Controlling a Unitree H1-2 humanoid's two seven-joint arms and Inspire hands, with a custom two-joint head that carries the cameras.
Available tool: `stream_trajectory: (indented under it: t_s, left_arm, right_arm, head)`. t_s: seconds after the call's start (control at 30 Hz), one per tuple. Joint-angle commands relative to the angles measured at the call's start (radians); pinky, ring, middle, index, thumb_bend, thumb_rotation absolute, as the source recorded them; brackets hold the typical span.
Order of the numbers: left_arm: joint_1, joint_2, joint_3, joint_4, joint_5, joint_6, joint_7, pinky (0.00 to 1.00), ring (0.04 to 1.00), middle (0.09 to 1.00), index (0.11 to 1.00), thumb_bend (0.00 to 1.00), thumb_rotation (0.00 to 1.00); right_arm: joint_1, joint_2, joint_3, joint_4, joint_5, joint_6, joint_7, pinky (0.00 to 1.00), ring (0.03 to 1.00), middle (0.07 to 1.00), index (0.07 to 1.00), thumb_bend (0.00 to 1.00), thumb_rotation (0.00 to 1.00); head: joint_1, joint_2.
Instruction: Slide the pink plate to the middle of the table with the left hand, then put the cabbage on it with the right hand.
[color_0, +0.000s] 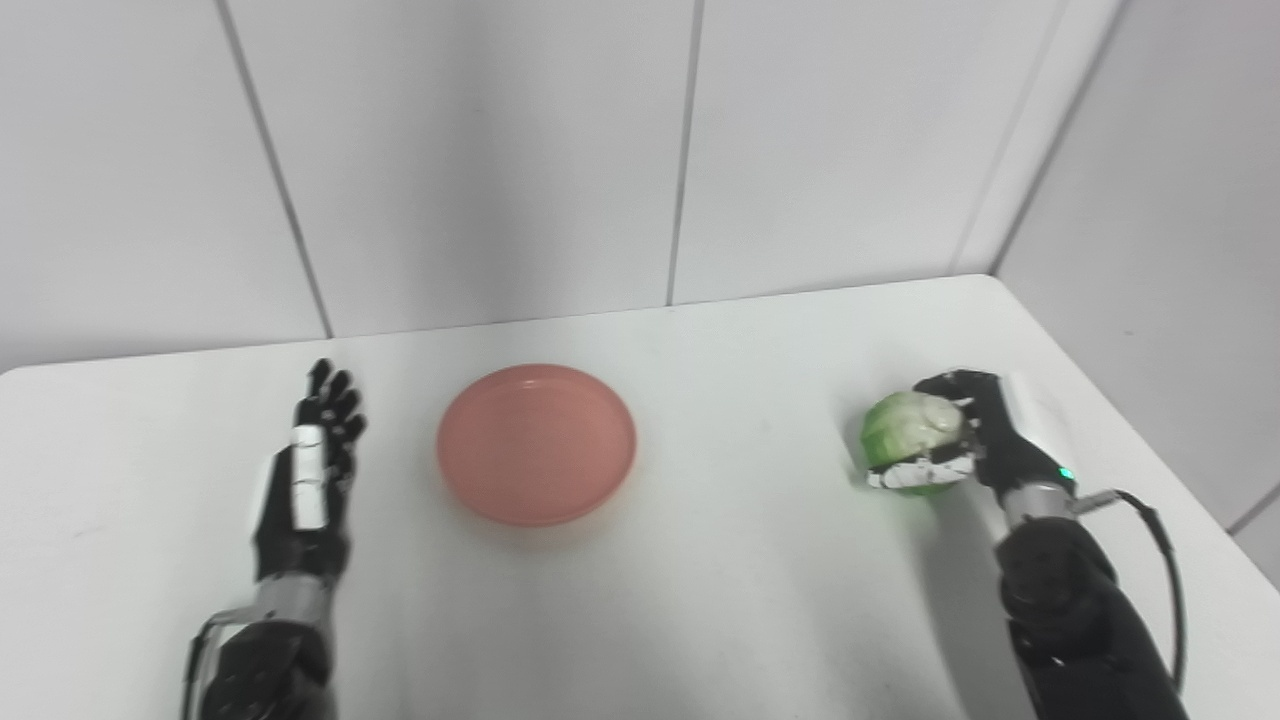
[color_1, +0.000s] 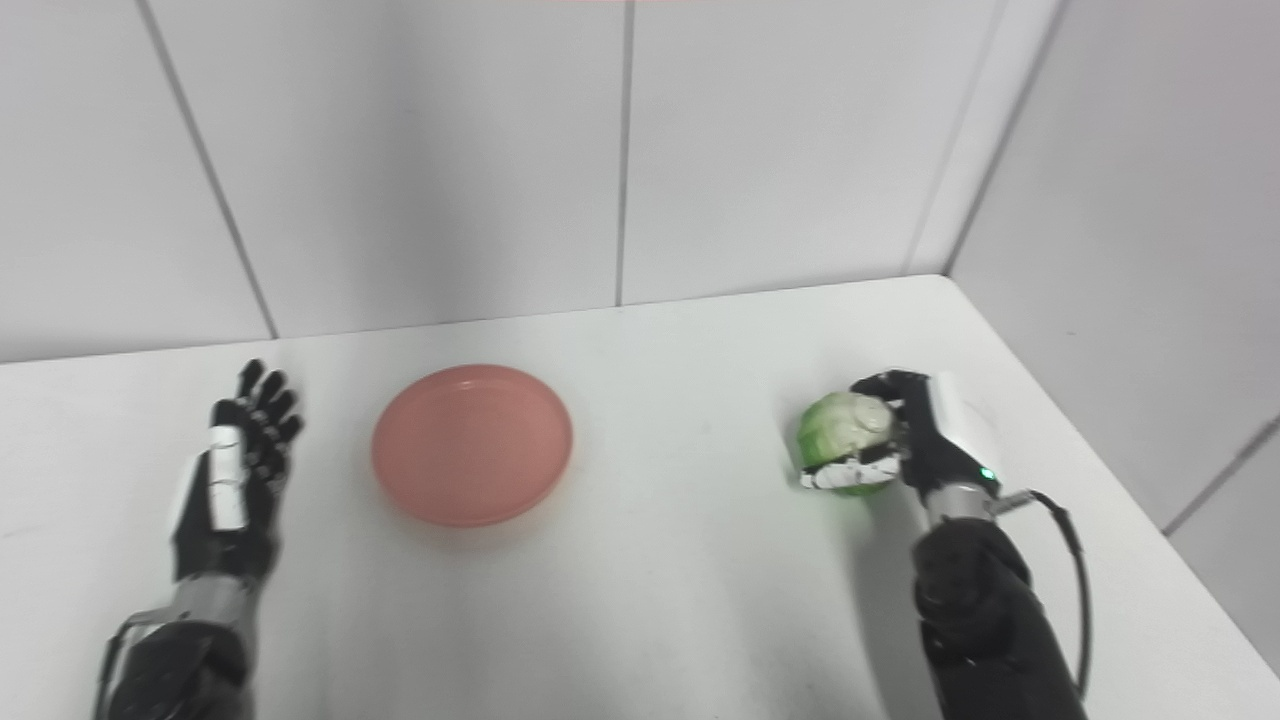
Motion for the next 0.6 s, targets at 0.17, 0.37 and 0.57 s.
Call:
stream_trajectory:
  t_s: [0.17, 0.37, 0.57]
  left_arm:
    - [-0.078, -0.062, -0.006, 0.069, 0.051, -0.064, 0.094, 1.0, 1.0, 1.0, 1.0, 0.75, 1.0]
    - [-0.123, -0.082, 0.0, 0.14, 0.065, -0.096, 0.154, 1.0, 1.0, 1.0, 1.0, 0.75, 1.0]
    - [-0.148, -0.083, -0.001, 0.19, 0.073, -0.137, 0.184, 1.0, 1.0, 1.0, 1.0, 0.72, 1.0]
  right_arm:
    - [-0.041, -0.035, 0.045, 0.101, 0.09, -0.29, -0.068, 0.3, 0.389, 0.461, 0.543, 0.51, 0.0]
    - [-0.068, -0.028, 0.098, 0.116, 0.128, -0.383, -0.057, 0.33, 0.403, 0.473, 0.534, 0.51, 0.0]
    - [-0.123, -0.015, 0.175, 0.084, 0.159, -0.437, -0.003, 0.4, 0.432, 0.5, 0.504, 0.52, 0.0]
  head:
    - [0.166, -0.041]
    - [0.226, -0.056]
    - [0.237, -0.067]
